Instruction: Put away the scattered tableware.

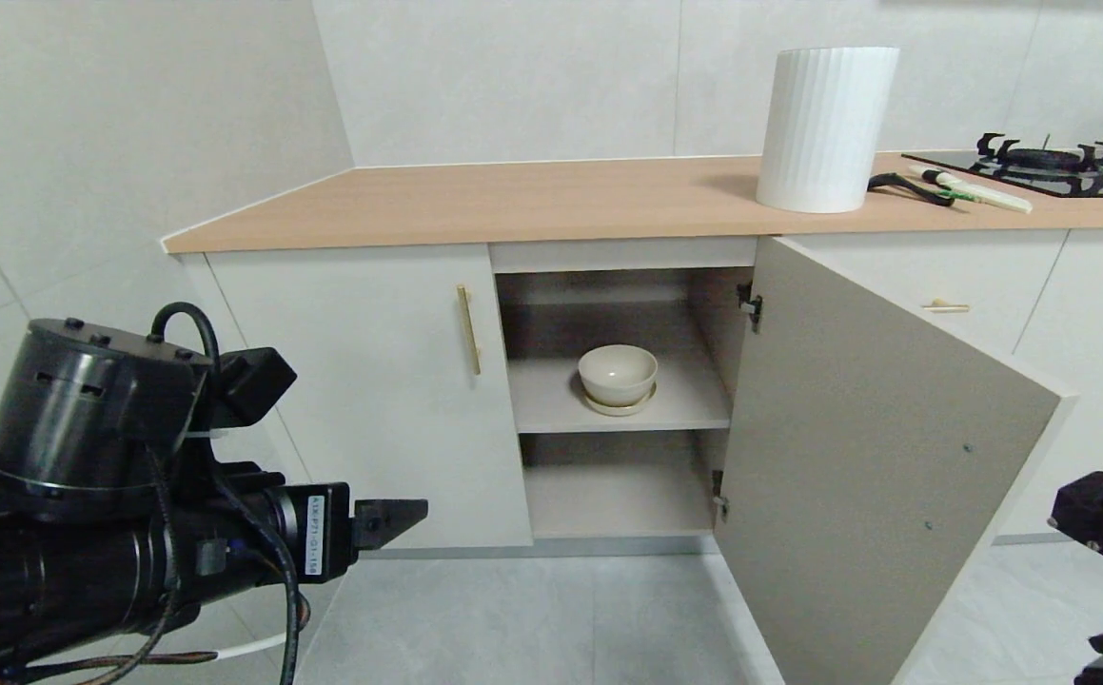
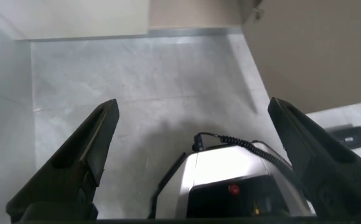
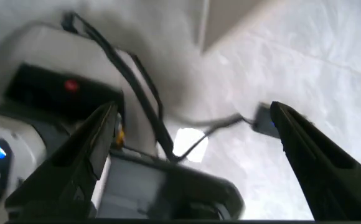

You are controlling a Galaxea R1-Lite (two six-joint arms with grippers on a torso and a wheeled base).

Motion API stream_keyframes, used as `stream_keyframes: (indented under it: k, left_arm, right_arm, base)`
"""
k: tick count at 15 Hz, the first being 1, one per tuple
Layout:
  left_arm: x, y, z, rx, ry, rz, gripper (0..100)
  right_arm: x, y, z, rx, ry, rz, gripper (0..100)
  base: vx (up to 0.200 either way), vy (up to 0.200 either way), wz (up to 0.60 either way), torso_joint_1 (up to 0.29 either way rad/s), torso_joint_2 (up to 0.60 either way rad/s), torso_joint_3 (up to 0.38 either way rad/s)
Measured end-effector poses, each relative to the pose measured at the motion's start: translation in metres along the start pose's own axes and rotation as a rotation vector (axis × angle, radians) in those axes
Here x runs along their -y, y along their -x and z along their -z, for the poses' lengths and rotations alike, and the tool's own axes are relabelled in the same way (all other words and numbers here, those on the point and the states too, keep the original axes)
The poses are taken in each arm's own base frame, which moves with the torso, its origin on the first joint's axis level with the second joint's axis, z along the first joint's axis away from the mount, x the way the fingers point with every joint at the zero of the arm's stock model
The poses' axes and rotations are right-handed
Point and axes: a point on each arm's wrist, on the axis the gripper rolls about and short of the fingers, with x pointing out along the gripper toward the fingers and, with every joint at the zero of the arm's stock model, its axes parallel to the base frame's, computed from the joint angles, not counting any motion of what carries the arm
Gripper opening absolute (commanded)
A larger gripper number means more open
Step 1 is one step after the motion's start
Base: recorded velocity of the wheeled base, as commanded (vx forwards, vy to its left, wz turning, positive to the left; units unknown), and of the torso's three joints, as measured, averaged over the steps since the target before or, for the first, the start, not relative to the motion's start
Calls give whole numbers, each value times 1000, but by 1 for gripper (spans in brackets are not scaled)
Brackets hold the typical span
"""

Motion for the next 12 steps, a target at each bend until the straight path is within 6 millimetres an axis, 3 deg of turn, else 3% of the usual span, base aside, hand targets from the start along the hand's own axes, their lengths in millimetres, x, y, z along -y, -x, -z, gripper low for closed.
stream_keyframes:
  k: [12]
  left_arm:
    - [0,-1,0,-3,3,-2,100]
  right_arm:
    - [53,23,-25,99,-315,280,100]
  base:
    - [0,0,0,0,0,0]
